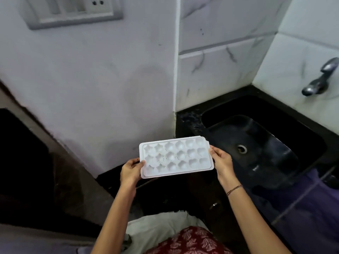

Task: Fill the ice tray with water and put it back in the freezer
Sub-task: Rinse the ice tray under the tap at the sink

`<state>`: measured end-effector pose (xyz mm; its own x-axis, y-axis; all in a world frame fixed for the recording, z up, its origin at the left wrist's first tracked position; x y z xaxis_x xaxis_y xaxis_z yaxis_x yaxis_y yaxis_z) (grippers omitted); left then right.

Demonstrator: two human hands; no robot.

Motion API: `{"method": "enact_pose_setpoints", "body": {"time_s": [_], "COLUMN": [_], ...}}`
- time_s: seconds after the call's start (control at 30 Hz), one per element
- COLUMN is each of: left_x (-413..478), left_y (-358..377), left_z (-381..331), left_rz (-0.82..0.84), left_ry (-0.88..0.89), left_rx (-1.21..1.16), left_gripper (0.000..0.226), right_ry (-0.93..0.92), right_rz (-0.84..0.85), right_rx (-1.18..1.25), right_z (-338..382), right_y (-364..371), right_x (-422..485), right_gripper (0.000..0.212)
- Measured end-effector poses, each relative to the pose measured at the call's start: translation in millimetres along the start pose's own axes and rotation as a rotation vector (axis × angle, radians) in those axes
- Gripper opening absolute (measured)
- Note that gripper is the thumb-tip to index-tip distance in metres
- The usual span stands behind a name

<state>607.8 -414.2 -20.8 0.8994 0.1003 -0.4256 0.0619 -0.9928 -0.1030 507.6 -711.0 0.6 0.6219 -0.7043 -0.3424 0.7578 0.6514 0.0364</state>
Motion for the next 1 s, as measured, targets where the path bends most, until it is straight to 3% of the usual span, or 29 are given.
{"method": "enact_pose_setpoints", "body": {"time_s": [0.37,0.67,1.0], "left_x": [34,52,54], "left_y": [115,239,360], "left_z": [-39,-80,-110], "left_rz": [0.226,0.388,0.559], "left_ry": [0.111,0.220,0.309], "left_rx": [0.171,0.233,0.329], "left_gripper": [0.023,0.016,0.023], "right_ry": [-0.094,-0.096,-0.123], "right_rz": [-0.345,-0.492,-0.583], "right_rx": [-0.021,0.021,0.138], "right_z": [19,38,64], "right_y": [-66,-122,-177], "right_x": [44,107,153], "right_gripper": [0.025,0.024,0.025]}}
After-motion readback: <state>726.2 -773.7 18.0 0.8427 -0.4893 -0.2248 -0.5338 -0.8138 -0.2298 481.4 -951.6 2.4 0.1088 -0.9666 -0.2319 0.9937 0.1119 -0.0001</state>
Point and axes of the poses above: each hand's wrist, its own x-axis towards the middle knuckle, its own y-axis out of the palm, z = x × y, the point moved 6 cm from there along x, towards the middle knuckle, and after that the axes turned 4 degrees about -z, right-handed, at the moved point
